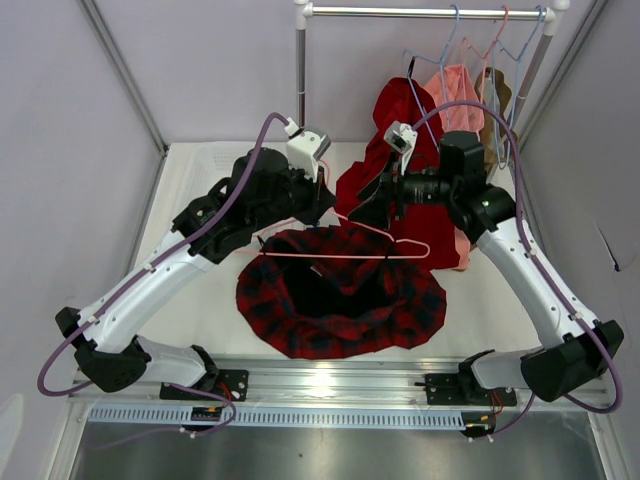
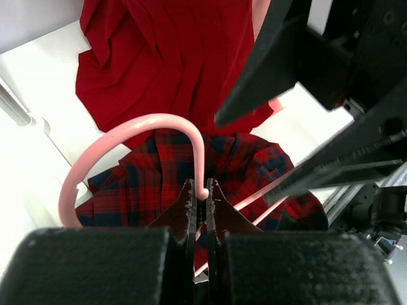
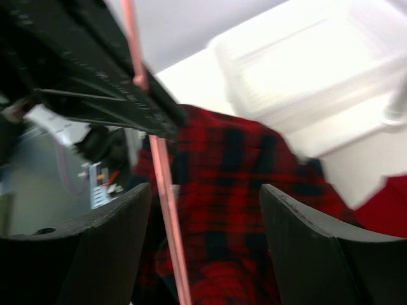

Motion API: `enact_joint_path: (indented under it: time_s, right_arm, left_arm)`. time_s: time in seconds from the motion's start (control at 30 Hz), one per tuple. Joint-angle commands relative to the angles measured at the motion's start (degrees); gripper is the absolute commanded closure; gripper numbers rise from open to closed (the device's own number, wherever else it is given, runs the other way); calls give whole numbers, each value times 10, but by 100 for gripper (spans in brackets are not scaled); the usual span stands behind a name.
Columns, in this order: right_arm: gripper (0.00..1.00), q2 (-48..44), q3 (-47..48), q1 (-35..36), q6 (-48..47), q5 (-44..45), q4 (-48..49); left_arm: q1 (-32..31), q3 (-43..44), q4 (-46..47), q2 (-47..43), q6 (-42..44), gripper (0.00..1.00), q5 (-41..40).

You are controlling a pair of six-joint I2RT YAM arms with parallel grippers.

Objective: Place the skirt on the hanger

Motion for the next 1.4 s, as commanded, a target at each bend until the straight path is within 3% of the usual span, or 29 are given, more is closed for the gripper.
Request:
enact_joint_path:
  time_s: [0.0,0.23,0.7,0.83,0.97,1.1,1.2,1.23,1.37]
  right_arm:
    - [27,-9,27,14,17,-113,52]
    - [35,-1,11,75,-11,-62,19]
    - [41,28,9,91,-12,-41,23]
    - [60,28,7,91,-7,-36,28]
    - [64,33,13,93,-9,-33,26]
    - [75,37,17,92,-8,-33,21]
    - [88,40,19,94,-6,-42,19]
    - [100,41,19,95,-4,-37,19]
    - [100,37,23,107,11,-16,13]
  left_arm:
    - [1,34,17,-13,12,100,5]
    - [1,36,20,-10,11,100,7]
    - [0,40,17,-13,6,100,12]
    - [0,38,18,-12,6,100,12]
    - [0,36,21,-12,5,100,14]
    - [0,31,23,-16,5,100,13]
    - [1,30,24,-18,6,100,13]
    - [0,30,25,-18,6,100,14]
    - [0,27,26,-23,8,100,13]
